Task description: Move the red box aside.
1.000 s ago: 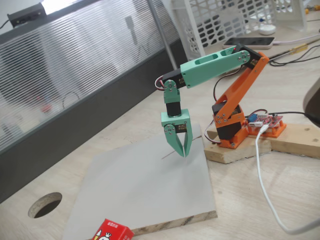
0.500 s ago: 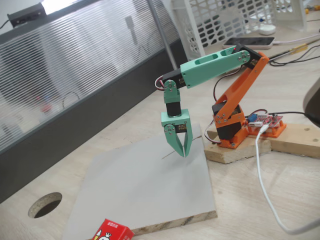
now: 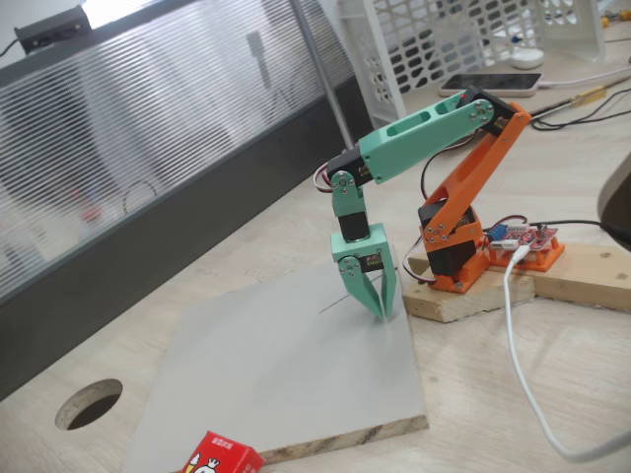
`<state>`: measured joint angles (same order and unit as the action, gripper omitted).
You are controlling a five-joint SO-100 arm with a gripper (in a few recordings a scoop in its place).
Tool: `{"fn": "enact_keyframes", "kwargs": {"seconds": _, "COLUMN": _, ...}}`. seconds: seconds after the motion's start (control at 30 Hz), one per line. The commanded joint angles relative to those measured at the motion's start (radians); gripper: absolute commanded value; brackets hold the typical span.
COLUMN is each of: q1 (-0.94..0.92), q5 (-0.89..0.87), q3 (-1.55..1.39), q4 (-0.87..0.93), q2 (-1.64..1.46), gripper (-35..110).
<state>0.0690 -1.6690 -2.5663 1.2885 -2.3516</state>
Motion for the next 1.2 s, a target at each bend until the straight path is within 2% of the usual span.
{"fn": "enact_keyframes", "kwargs": {"seconds": 0.0, "q1": 0.009, "q5": -0.017, "q3": -0.011, "q4": 0.052, "q2": -0.071, "gripper": 3}}
{"fn": "enact_keyframes", "kwargs": {"seconds": 0.27, "q1": 0.009, "q5": -0.017, "q3": 0.209, "q4": 0.502, "q2": -0.058, "gripper": 3}}
{"fn": "enact_keyframes", "kwargs": {"seconds": 0.37, "q1": 0.008, "q5": -0.017, "q3": 0.227, "q4": 0.592, "q2": -0.071, "gripper": 3}}
{"fn": "enact_keyframes", "kwargs": {"seconds": 1.17, "q1": 0.017, "q5": -0.011, "q3": 0.215, "q4": 0.611, "q2": -0.057, "gripper": 4}}
